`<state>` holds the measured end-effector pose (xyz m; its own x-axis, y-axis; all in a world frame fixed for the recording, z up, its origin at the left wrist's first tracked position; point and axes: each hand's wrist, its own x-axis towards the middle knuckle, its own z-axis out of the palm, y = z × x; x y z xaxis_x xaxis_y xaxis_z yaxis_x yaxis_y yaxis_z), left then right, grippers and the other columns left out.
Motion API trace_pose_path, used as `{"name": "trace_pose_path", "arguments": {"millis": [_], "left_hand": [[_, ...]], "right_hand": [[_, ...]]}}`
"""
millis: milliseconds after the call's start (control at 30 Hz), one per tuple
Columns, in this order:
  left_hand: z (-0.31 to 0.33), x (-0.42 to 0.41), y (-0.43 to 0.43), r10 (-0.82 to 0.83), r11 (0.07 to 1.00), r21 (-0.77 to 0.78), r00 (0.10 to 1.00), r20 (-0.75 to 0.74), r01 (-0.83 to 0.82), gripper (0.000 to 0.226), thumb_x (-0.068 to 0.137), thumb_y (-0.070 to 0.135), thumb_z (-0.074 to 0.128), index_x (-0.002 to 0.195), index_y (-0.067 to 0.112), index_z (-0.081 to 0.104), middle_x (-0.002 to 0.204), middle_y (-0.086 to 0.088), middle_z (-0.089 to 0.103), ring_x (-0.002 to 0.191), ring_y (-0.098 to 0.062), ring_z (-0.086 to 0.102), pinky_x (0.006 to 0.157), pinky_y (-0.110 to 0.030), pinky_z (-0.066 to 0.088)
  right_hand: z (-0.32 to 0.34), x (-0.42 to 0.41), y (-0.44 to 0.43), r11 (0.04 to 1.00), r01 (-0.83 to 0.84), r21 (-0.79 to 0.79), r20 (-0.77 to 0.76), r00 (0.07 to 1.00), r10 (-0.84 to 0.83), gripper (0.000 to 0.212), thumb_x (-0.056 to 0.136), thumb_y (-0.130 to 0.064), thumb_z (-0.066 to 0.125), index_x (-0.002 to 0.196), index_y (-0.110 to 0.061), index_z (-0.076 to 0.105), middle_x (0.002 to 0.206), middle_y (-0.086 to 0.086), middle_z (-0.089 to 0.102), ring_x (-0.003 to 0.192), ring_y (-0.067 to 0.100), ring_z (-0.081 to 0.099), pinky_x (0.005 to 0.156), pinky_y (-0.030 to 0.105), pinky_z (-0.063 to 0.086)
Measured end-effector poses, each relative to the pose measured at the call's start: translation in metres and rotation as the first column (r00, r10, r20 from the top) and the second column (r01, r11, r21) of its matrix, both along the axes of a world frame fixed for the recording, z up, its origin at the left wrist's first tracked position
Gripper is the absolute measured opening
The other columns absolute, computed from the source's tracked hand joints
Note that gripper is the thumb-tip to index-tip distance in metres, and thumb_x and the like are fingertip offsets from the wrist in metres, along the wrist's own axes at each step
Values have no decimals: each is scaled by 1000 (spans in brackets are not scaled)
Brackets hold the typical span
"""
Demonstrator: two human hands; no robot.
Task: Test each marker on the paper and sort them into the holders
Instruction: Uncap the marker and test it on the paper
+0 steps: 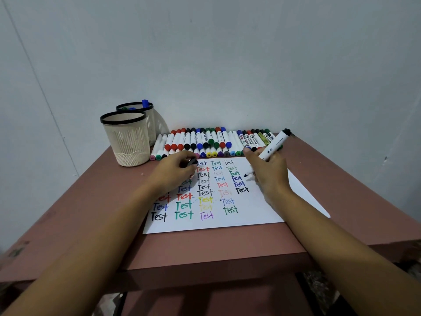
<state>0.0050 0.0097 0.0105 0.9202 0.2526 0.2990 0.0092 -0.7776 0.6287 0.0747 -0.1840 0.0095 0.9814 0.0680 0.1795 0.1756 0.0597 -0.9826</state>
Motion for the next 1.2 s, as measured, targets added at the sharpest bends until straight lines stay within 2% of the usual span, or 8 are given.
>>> {"name": "trace_pose_path", "arguments": {"millis": [133,333,400,600,767,900,1067,1200], "left_hand": [[2,-2,-6,-68,991,113,997,20,65,34,94,20,52,128,21,53,119,-2,60,98,-8,51,84,-21,37],[1,-1,-15,-122,987,111,989,78,113,36,91,20,58,127,16,54,107,1,61,97,-9,56,80,-11,40],[1,0,-17,-119,992,60,988,94,114,34,89,20,60,122,14,55,100,6,58,90,-4,55,71,-1,39],[2,1,-21,-161,987,14,976,143,161,22,87,17,63,108,12,61,89,11,58,81,6,56,67,0,40],[3,-2,-26,-224,973,-2,956,190,229,22,88,14,62,110,12,62,91,9,63,84,0,60,74,-8,46],[4,-3,-29,-243,969,5,953,182,247,22,91,17,58,112,10,62,89,-4,67,74,-17,60,70,-31,48],[6,-3,-31,-292,956,10,945,150,293,15,95,16,51,104,14,63,74,11,61,55,-1,46,55,-17,38],[6,-3,-31,-327,935,-93,935,137,341,15,96,13,49,89,18,61,65,12,57,53,-5,41,54,-24,35]], "right_hand": [[5,0,3,982,-127,137,-120,982,143,31,86,-31,69,68,-16,47,53,0,44,45,9,38,45,20,31],[12,-2,9,848,-322,421,-155,895,417,16,91,-4,53,76,-6,57,63,5,56,54,13,51,47,20,45],[11,-2,12,840,-364,403,-125,887,444,15,91,-2,55,76,-6,57,64,6,60,57,15,57,50,20,50],[6,0,14,851,-429,304,-65,882,468,11,91,-4,58,81,-7,60,71,7,64,58,13,63,53,20,52],[4,-1,14,857,-480,187,-41,868,496,8,88,-14,64,81,-10,64,60,-2,59,54,7,53,50,17,46],[3,0,12,846,-501,183,-50,855,517,12,88,-17,63,78,-10,60,55,-3,50,46,4,44,44,15,37],[4,1,11,799,-548,247,-72,812,579,9,89,-12,60,82,-8,61,54,-2,51,46,4,46,44,14,40],[4,2,11,788,-562,252,-66,803,593,5,89,-12,60,85,-8,60,56,-1,52,49,5,47,48,14,42]]}}
